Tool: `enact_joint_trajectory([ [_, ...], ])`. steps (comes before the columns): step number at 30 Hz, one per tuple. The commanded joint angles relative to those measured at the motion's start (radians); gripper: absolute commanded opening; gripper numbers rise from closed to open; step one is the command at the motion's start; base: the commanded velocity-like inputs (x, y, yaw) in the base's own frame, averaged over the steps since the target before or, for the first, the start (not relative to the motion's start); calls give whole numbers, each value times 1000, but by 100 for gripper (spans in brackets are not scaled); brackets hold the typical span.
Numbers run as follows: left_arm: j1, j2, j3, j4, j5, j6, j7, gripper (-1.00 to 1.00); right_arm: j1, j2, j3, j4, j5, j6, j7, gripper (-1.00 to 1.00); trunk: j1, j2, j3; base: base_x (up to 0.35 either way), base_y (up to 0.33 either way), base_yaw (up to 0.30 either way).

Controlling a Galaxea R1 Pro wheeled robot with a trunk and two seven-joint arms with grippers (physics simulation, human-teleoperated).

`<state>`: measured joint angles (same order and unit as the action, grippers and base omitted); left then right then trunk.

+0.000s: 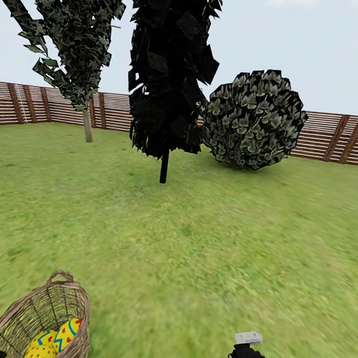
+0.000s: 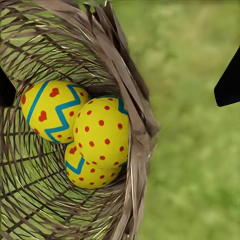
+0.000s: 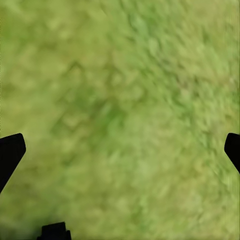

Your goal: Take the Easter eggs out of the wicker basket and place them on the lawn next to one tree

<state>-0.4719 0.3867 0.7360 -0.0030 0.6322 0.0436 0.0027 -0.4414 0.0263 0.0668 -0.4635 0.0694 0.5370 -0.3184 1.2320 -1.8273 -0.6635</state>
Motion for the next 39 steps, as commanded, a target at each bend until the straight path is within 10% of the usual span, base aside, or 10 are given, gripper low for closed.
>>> enact_joint_trajectory([
  [1, -1, 0, -4, 0, 10, 4, 0, 100, 0, 0, 4, -1, 7, 9, -1, 100, 4, -8, -4, 0, 0, 0],
  [29, -1, -7, -6, 0, 8, 3, -7, 100, 0, 11, 4, 0, 9, 9, -1, 100, 111, -204, -92, 0, 0, 0],
  [39, -1, -23, -6, 0, 6, 0, -8, 100, 0, 15, 4, 0, 9, 9, -1, 100, 111, -204, -92, 0, 0, 0],
])
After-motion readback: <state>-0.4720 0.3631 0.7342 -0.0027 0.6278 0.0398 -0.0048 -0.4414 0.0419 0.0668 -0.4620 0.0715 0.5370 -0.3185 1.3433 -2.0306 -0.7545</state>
